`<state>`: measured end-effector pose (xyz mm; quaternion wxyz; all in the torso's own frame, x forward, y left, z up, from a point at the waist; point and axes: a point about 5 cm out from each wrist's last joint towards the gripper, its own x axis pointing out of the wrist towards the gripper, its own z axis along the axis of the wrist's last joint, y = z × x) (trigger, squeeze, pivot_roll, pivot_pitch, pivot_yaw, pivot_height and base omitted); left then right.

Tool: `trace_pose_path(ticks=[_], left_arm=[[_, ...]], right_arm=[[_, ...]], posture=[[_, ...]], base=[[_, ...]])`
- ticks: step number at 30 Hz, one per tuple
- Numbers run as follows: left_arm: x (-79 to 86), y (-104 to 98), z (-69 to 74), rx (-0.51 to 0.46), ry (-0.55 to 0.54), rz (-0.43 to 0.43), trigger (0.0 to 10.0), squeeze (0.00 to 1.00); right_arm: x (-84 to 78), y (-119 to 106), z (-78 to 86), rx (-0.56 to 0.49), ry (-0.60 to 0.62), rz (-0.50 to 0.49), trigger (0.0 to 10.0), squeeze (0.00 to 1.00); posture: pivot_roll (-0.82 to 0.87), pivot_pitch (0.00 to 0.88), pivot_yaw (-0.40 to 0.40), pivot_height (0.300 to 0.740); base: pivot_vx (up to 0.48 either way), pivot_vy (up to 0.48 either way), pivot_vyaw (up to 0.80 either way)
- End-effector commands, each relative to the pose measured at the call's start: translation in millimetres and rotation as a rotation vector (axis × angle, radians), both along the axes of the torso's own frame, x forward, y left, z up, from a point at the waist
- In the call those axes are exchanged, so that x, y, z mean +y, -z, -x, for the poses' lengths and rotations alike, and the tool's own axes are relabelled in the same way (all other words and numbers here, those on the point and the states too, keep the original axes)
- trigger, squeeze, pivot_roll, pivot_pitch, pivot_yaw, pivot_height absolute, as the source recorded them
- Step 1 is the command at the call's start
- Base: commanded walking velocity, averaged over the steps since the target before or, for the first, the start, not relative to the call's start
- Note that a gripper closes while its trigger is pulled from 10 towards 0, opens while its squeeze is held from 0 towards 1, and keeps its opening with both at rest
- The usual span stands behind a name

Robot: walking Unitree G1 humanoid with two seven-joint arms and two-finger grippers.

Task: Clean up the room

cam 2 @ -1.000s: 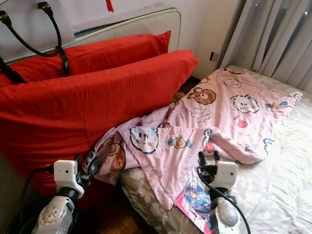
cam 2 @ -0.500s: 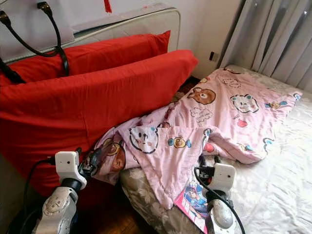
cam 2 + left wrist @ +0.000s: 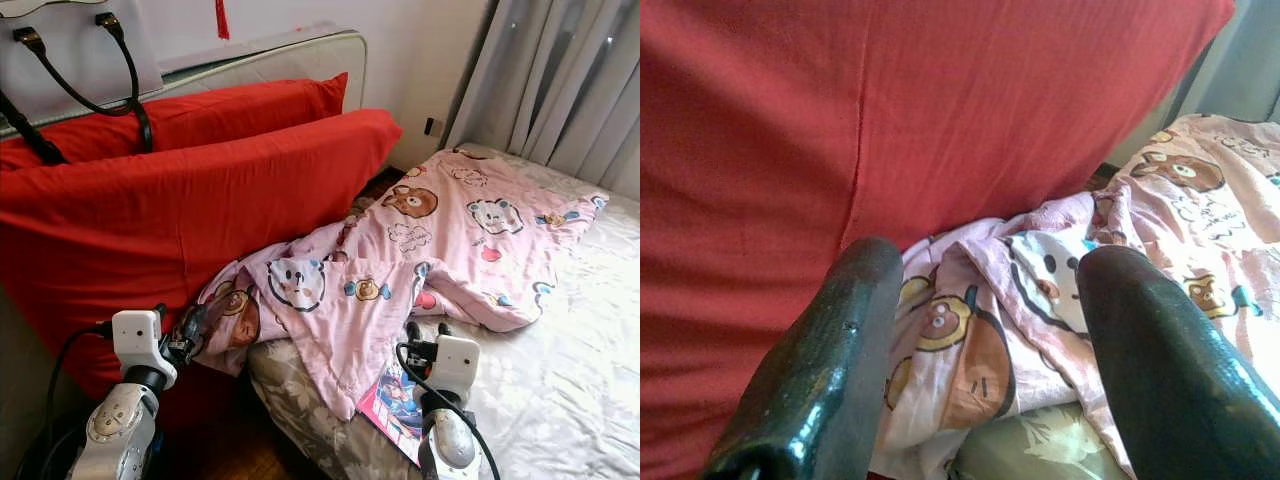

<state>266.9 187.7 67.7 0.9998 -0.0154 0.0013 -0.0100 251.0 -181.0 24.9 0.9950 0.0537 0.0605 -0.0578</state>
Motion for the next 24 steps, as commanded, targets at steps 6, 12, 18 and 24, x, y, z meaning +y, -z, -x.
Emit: trace_pose_path(ticks=[6,12,18,24], left_arm=[[-2.0,1.7,1.6,0.017,0.01,-0.004,10.0,0.0],[-0.7,2.5,3.0,0.022,0.006,-0.006,10.0,0.0],[-0.9,2.9,4.4,0.025,0.005,-0.004,10.0,0.0],[-1.1,3.4,4.7,0.031,0.005,-0.002,10.0,0.0]], right_arm=[[1.6,-3.0,0.4,-0.025,0.005,0.0,10.0,0.0],[5.2,1.4,-0.6,0.02,-0.006,-0.002,10.0,0.0],[6.0,-0.4,0.4,-0.01,-0.015,-0.022,10.0,0.0],[7.7,-1.0,-1.0,-0.008,-0.019,-0.035,10.0,1.0]], posture=[[-0.07,0.0,-0.035,0.662],[-0.06,0.0,-0.038,0.653],[-0.06,0.0,-0.04,0.639],[-0.06,0.0,-0.042,0.639]], base=[[0.0,0.0,0.0],[0.0,0.0,0.0],[0.0,0.0,0.0],[0.0,0.0,0.0]])
